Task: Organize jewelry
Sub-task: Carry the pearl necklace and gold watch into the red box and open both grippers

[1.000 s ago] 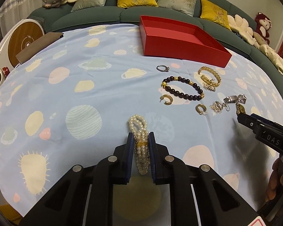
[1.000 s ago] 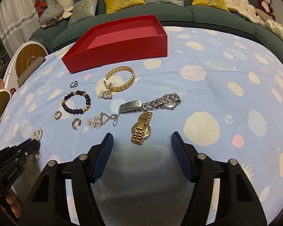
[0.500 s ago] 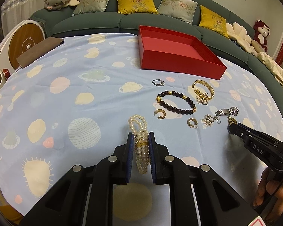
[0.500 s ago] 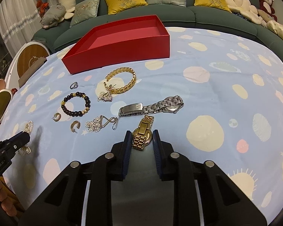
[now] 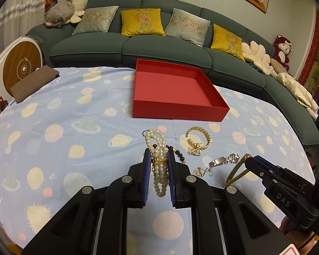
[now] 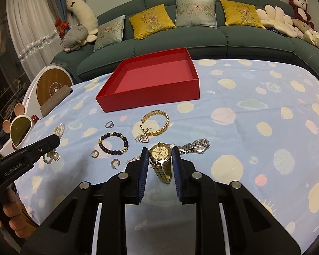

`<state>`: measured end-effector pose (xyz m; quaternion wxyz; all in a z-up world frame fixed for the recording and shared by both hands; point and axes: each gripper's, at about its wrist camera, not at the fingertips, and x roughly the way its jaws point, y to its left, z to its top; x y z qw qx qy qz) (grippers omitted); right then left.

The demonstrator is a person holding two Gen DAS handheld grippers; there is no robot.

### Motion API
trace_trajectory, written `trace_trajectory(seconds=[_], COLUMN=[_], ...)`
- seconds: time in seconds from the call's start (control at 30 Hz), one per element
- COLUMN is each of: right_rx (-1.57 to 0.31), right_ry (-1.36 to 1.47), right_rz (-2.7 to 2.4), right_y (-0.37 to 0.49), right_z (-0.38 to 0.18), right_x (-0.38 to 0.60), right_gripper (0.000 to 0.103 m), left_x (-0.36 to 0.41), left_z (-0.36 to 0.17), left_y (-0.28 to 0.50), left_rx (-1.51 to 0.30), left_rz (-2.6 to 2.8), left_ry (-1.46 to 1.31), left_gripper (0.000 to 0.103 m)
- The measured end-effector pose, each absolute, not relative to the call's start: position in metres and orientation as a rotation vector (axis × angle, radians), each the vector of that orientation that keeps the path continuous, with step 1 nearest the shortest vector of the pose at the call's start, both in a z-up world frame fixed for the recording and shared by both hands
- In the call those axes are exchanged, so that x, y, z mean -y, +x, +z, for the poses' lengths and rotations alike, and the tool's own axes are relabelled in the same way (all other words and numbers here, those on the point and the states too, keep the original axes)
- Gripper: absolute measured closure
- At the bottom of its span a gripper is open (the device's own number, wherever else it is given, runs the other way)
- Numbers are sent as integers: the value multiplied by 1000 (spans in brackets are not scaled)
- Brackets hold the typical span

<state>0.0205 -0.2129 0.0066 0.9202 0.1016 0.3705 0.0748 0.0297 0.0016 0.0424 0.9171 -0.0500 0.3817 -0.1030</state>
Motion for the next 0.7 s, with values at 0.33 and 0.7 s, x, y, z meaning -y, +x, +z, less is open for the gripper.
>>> trace_trajectory(seconds=[0.33,0.7], right_rx=[-622,-659], right_ry=[173,188], right_rz=[215,226], right_y=[92,268], right_z=[99,98], right_x=[226,221], right_gripper=[81,81], left_x=[16,47], left_z=[113,101], left_y=[111,278], left_rx=[-709,-795], left_rz=[-266,-269], left_ry=[-90,-80], left_gripper=[90,90])
